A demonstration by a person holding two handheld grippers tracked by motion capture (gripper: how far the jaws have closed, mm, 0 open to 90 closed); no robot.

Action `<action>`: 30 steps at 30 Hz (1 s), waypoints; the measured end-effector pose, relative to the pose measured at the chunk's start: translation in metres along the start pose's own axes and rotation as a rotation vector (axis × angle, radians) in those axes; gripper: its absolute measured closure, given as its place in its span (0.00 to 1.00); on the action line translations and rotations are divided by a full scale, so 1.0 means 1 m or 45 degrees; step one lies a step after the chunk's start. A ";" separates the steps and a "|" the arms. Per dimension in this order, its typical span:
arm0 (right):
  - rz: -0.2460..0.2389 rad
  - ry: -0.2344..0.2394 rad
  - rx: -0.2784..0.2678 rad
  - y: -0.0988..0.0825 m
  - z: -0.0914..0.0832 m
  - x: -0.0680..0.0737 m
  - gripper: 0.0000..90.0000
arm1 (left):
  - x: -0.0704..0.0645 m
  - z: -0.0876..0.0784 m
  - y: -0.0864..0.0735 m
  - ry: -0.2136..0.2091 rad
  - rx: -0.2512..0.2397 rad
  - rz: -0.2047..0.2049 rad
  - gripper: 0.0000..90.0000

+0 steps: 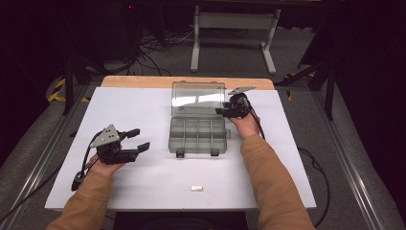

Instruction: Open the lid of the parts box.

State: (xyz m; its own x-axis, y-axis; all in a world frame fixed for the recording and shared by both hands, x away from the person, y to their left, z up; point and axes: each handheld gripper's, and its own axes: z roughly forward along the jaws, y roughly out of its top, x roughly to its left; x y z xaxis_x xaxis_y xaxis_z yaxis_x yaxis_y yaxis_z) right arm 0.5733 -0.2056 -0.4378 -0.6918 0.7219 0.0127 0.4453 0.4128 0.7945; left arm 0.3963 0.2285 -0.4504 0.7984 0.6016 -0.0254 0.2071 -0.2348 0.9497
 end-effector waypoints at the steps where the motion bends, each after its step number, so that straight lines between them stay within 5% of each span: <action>1: 0.009 0.003 0.004 0.000 0.000 0.000 0.54 | 0.000 0.000 0.000 -0.001 0.000 -0.003 0.35; 20: 0.086 0.039 0.004 -0.003 -0.004 -0.003 0.45 | 0.002 0.000 0.000 -0.013 -0.022 -0.032 0.32; 30: -0.003 0.062 -0.043 0.011 -0.030 0.019 0.37 | 0.003 -0.004 0.001 -0.011 -0.043 -0.035 0.29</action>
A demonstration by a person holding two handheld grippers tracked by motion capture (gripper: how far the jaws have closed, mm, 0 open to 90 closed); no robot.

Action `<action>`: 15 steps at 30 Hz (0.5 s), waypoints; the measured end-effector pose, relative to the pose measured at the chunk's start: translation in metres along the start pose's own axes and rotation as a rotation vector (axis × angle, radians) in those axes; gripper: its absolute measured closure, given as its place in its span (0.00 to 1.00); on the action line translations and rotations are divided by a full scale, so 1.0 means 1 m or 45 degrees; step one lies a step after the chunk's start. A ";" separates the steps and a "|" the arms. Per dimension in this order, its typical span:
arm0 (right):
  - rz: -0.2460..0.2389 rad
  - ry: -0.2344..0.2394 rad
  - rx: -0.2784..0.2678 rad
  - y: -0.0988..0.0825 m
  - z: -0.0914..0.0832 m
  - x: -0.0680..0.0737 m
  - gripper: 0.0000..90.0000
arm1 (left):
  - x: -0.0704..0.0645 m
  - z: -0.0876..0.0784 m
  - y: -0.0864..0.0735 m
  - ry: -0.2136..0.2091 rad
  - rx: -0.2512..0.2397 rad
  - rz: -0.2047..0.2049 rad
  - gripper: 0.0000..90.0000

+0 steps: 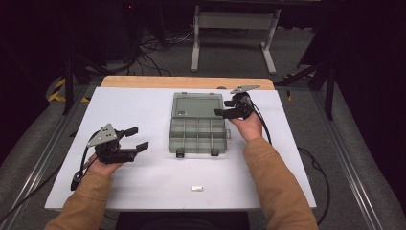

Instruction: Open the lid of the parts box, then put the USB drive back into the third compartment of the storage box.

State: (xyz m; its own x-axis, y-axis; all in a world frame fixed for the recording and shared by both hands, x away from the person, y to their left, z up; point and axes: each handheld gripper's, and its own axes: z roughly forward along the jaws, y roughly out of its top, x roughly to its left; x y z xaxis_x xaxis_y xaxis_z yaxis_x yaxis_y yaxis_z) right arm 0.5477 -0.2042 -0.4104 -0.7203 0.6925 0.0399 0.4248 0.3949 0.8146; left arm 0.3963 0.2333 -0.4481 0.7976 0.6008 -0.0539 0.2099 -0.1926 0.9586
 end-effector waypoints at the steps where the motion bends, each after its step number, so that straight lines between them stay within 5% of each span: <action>1: -0.015 0.002 -0.003 0.002 -0.005 0.005 0.36 | 0.000 0.000 0.000 0.004 -0.005 0.002 0.28; 15: -0.197 0.070 -0.069 0.006 -0.046 0.062 0.28 | -0.004 -0.015 -0.001 0.037 -0.036 0.035 0.21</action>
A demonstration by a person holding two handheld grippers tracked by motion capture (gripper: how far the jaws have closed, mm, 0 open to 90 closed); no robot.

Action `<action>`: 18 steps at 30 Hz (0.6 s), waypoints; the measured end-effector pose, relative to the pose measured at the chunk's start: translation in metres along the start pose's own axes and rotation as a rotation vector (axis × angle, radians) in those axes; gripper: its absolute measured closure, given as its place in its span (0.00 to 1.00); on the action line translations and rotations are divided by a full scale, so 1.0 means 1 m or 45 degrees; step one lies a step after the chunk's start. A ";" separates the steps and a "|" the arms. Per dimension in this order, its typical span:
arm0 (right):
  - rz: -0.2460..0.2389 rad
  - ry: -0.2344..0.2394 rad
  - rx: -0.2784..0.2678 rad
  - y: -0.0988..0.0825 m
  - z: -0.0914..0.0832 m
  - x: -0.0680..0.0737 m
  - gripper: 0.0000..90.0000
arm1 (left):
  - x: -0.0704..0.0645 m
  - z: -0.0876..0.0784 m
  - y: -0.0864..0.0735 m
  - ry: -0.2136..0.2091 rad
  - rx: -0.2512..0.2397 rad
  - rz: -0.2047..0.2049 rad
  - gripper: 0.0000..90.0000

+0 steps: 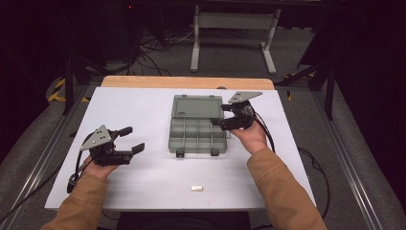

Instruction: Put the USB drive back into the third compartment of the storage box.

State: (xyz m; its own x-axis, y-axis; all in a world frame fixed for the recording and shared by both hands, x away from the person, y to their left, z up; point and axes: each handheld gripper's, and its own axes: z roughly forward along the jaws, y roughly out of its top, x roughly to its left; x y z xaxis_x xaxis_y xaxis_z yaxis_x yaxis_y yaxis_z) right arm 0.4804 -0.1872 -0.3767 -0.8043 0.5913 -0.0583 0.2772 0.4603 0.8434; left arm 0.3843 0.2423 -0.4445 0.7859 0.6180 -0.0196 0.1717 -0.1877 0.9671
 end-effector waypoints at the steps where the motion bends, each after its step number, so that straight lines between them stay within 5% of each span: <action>1: -0.012 0.005 -0.006 0.000 -0.002 0.004 0.28 | 0.000 -0.001 -0.001 0.005 0.003 0.008 0.21; 18: -0.173 0.148 0.034 0.002 -0.017 0.065 0.15 | 0.001 -0.010 -0.011 -0.002 -0.001 -0.005 0.18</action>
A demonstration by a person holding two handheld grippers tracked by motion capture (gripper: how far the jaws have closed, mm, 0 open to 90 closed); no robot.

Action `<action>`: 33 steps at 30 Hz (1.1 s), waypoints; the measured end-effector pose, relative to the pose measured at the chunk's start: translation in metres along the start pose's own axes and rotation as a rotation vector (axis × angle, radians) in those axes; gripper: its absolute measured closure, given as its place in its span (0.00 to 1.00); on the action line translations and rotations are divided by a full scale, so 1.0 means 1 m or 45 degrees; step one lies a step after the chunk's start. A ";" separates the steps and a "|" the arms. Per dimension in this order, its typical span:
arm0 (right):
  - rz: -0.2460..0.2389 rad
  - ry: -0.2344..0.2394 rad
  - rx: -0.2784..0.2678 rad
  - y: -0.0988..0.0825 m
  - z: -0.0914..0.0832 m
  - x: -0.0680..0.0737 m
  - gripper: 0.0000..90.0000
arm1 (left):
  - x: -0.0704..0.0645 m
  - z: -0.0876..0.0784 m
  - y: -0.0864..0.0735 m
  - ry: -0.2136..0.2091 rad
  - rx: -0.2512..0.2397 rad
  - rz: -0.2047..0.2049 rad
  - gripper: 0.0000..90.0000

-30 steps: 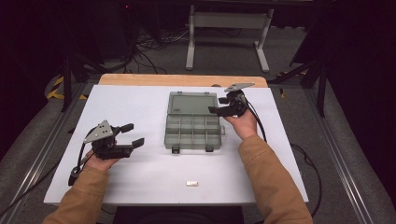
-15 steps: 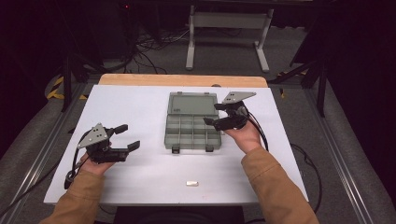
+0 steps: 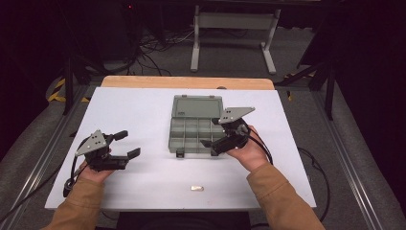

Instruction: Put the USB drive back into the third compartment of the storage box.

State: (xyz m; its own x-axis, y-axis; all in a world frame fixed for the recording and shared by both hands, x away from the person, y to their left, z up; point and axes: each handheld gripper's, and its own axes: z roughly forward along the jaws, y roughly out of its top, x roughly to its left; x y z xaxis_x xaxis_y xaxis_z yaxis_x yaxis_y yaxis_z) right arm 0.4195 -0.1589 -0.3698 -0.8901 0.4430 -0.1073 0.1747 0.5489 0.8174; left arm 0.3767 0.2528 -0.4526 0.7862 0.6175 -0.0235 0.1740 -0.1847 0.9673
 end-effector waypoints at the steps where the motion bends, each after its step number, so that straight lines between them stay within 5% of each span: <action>1: -0.010 0.011 0.004 0.000 0.001 0.003 0.15 | 0.000 0.000 0.000 -0.001 0.000 -0.001 0.18; 23: -0.174 0.137 0.225 0.002 0.010 0.053 0.19 | -0.001 -0.001 -0.001 0.000 -0.007 0.004 0.17; 33: -0.179 0.192 0.298 -0.008 0.014 0.062 0.27 | -0.001 -0.001 -0.001 -0.003 -0.007 0.003 0.17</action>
State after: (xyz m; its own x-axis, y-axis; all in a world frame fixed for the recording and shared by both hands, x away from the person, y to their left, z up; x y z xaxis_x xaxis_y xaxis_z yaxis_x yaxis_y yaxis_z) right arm 0.3686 -0.1256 -0.3906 -0.9617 0.2506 -0.1110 0.1218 0.7536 0.6460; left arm 0.3751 0.2535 -0.4532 0.7880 0.6153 -0.0215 0.1686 -0.1821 0.9687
